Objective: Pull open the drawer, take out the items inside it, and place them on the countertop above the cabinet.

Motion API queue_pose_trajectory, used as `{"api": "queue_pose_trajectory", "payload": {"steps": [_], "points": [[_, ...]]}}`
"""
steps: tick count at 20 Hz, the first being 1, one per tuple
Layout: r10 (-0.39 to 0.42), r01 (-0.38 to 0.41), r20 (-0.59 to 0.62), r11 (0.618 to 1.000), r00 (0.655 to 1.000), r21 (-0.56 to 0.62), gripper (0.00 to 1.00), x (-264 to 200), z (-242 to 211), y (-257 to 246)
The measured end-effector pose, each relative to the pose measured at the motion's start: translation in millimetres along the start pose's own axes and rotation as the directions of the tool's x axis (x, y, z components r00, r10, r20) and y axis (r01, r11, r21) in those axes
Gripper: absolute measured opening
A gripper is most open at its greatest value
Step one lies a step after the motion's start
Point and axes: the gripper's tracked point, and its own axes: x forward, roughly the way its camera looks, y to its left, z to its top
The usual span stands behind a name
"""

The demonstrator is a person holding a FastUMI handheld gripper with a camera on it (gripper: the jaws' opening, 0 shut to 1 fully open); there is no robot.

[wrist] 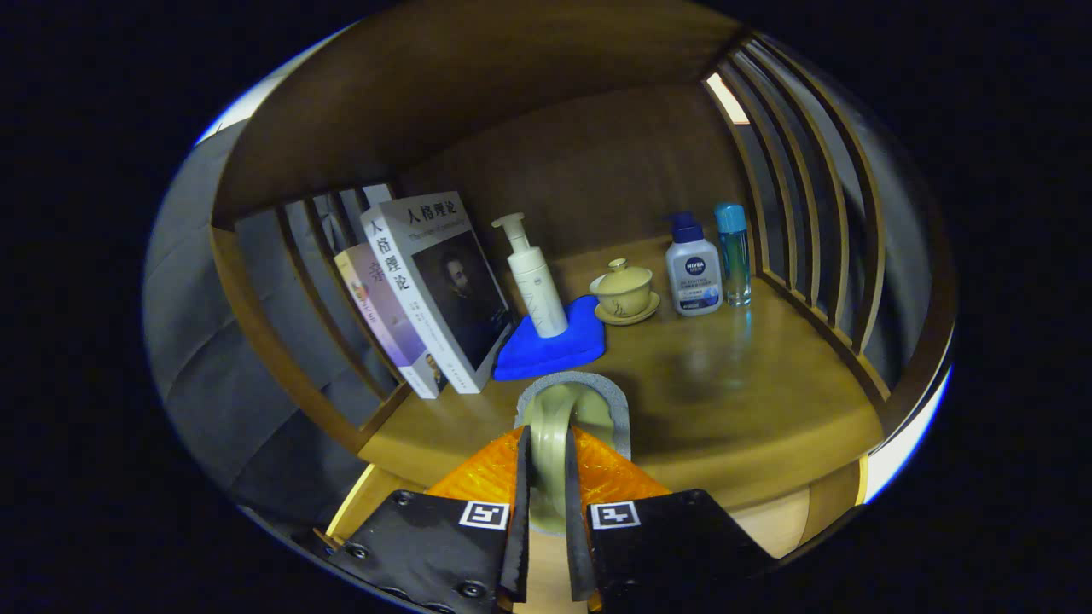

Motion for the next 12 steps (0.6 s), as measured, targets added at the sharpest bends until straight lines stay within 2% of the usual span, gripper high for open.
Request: {"api": "queue_pose_trajectory", "payload": {"steps": [4, 6, 11, 12], "points": [[-0.019, 0.019, -0.022, 1.000, 1.000, 0.007, 0.20, 21.4, 2.5, 6.4], [-0.048, 0.048, -0.018, 0.999, 0.999, -0.007, 0.25, 31.9, 5.1, 2.3], [-0.064, 0.068, 0.069, 0.996, 0.996, -0.055, 1.00, 25.7, 14.3, 3.1], [-0.073, 0.082, 0.101, 0.993, 0.992, -0.082, 1.00, 16.0, 20.4, 3.3]]}}
